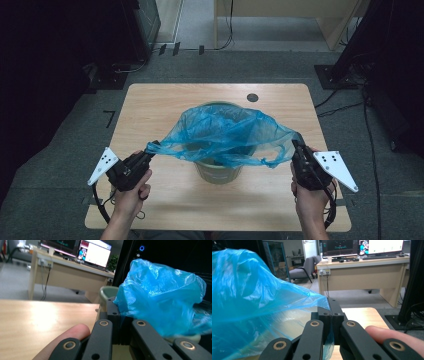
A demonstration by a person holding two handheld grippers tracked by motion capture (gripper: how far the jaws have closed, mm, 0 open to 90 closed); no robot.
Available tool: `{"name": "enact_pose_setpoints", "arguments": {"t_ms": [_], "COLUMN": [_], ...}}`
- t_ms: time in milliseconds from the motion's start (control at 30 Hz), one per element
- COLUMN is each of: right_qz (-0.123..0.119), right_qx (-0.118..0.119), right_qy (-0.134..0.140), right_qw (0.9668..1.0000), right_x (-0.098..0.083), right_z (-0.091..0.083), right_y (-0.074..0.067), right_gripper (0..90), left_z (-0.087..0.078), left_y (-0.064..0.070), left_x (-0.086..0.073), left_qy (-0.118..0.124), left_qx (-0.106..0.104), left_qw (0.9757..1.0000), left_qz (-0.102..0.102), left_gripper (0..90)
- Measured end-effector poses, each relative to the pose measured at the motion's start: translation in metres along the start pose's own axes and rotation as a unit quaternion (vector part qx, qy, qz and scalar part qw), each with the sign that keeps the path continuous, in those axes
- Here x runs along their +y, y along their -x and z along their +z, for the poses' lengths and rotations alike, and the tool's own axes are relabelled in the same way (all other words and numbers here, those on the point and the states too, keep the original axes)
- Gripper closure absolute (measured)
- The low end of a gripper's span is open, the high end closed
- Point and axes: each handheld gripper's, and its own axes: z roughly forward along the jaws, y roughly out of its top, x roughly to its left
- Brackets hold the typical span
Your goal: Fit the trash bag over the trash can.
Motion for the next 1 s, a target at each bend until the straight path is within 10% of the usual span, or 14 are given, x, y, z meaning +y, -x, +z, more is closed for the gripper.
{"name": "enact_pose_setpoints", "arguments": {"t_ms": [433,667,1000], "right_qz": [-0.003,0.001,-0.017], "right_qx": [-0.01,0.004,0.065], "right_qy": [0.027,0.037,0.041], "right_qw": [0.9996,0.9993,0.9969], "right_x": [0.0,0.013,0.017], "right_z": [-0.017,-0.025,-0.027], "right_y": [0.002,0.003,0.001], "right_gripper": [90.0,89.2,48.4], "left_z": [-0.023,-0.03,-0.034], "left_y": [0.006,0.013,0.016], "left_x": [-0.01,0.001,0.021], "left_qy": [0.024,0.039,0.064], "left_qx": [-0.105,-0.086,-0.046], "left_qw": [0.9941,0.9955,0.9969], "left_qz": [0.005,0.014,0.002], "left_gripper": [89.8,89.2,76.3]}}
